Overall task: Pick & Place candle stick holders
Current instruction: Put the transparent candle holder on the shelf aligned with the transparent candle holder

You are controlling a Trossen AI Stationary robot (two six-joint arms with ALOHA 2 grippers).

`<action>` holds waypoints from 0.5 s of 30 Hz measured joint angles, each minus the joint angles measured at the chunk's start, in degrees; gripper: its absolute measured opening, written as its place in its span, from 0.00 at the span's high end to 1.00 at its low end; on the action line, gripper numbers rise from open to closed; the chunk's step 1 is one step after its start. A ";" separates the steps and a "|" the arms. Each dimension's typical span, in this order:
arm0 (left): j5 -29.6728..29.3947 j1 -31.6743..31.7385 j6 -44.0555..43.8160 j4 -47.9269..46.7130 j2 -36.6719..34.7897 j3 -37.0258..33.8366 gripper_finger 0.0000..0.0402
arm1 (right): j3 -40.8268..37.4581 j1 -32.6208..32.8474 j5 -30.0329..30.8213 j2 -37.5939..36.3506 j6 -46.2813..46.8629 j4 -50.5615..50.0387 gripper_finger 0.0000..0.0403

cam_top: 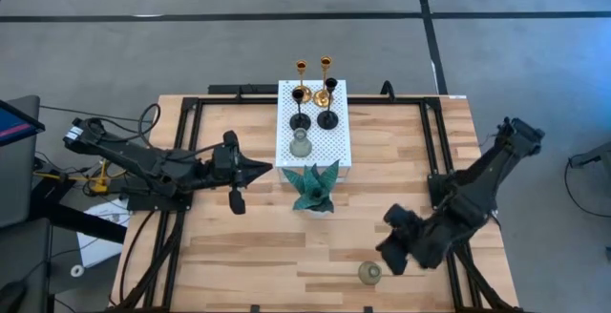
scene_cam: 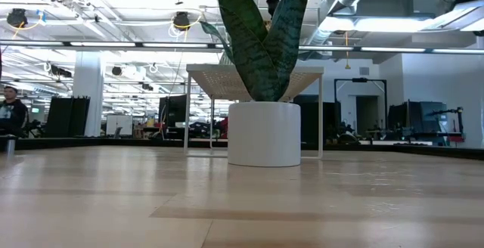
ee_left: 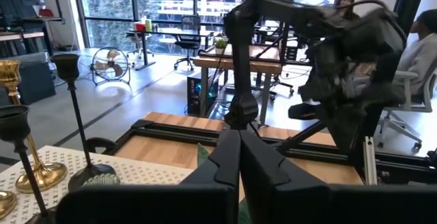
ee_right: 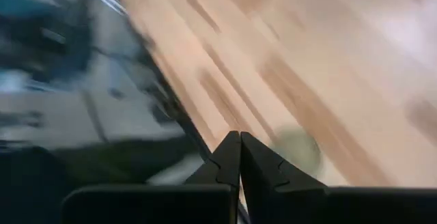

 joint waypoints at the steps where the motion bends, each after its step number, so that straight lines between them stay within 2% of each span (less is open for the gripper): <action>1: 0.00 0.00 0.00 -0.04 0.00 0.00 0.98 | 2.30 -0.13 -2.80 2.09 1.95 -3.61 1.00; 4: 0.00 0.00 0.02 -0.07 0.00 0.00 0.99 | 9.66 -0.39 -10.75 7.86 4.20 -12.75 1.00; 6: -0.02 0.00 0.02 -0.07 0.00 0.00 0.99 | 13.89 -0.27 -13.41 10.65 4.14 -15.79 1.00; 9: 0.00 0.00 0.02 -0.09 0.00 0.00 0.98 | 17.88 0.09 -13.45 13.38 4.54 -17.27 1.00; 15: 0.00 0.00 0.02 -0.10 0.00 0.00 0.99 | 18.68 0.00 -13.78 15.41 7.07 -16.19 1.00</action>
